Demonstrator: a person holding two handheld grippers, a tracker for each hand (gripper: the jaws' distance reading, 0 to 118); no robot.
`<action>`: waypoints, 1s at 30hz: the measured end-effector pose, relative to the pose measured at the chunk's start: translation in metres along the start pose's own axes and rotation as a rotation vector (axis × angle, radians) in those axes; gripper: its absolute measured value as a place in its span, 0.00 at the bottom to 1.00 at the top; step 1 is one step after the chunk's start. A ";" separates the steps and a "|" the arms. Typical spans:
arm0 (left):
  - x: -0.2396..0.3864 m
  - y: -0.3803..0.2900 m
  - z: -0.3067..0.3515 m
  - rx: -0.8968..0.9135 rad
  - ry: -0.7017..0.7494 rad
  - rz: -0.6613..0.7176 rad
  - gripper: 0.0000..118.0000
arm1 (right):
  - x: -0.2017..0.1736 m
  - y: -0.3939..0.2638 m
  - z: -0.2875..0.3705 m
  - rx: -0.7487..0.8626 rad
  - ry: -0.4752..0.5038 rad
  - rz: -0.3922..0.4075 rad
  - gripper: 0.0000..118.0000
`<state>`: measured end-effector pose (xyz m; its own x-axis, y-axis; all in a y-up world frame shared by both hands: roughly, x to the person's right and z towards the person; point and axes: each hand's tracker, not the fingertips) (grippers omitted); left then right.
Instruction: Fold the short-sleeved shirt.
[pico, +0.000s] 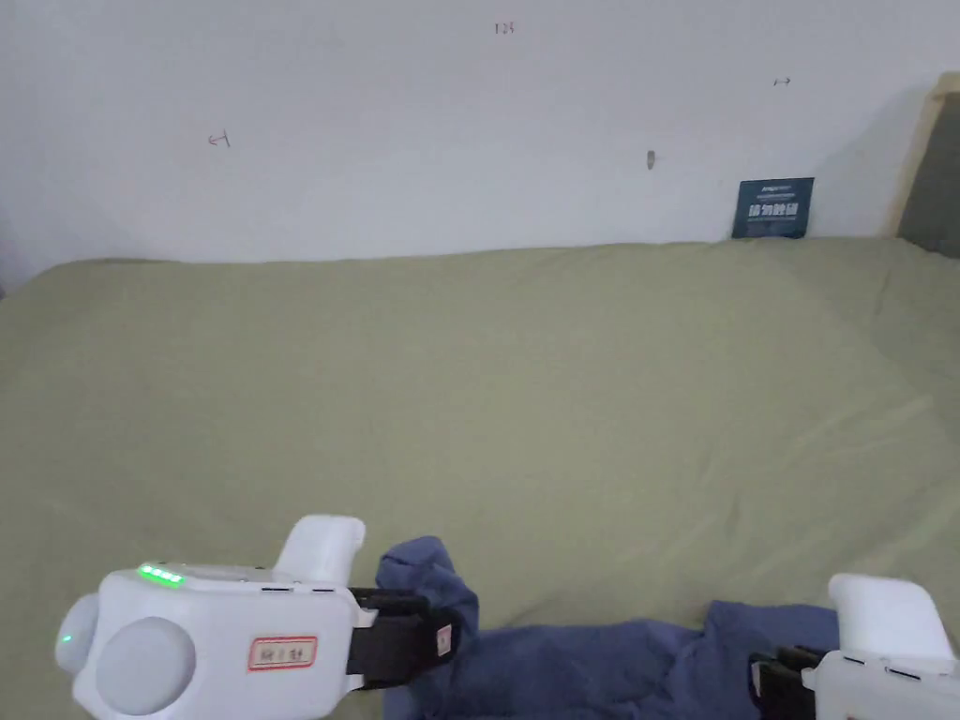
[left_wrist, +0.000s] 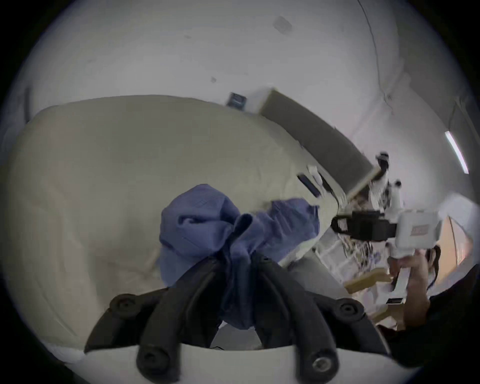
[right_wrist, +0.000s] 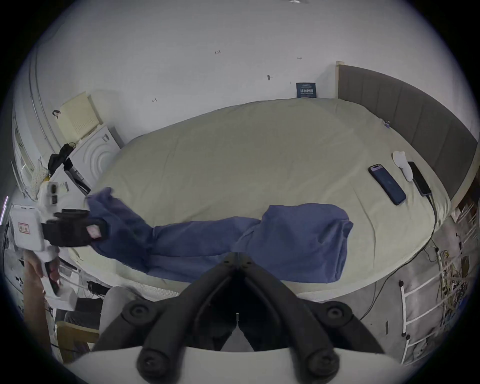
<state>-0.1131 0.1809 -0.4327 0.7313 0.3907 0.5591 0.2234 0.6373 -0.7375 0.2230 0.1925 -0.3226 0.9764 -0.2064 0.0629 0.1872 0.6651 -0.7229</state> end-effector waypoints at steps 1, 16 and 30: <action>0.009 0.003 -0.019 -0.035 -0.005 -0.021 0.15 | 0.005 -0.001 0.000 -0.006 -0.001 -0.006 0.01; -0.019 -0.002 -0.067 0.010 -0.177 0.274 0.83 | 0.033 -0.016 -0.011 -0.080 -0.046 -0.045 0.01; 0.005 -0.045 -0.152 -0.032 -0.092 0.312 0.00 | 0.025 -0.013 0.015 -0.032 0.010 -0.037 0.01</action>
<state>-0.0220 0.0531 -0.4544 0.7064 0.6235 0.3350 0.0190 0.4564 -0.8896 0.2464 0.1897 -0.3013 0.9678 -0.2376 0.0831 0.2193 0.6338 -0.7418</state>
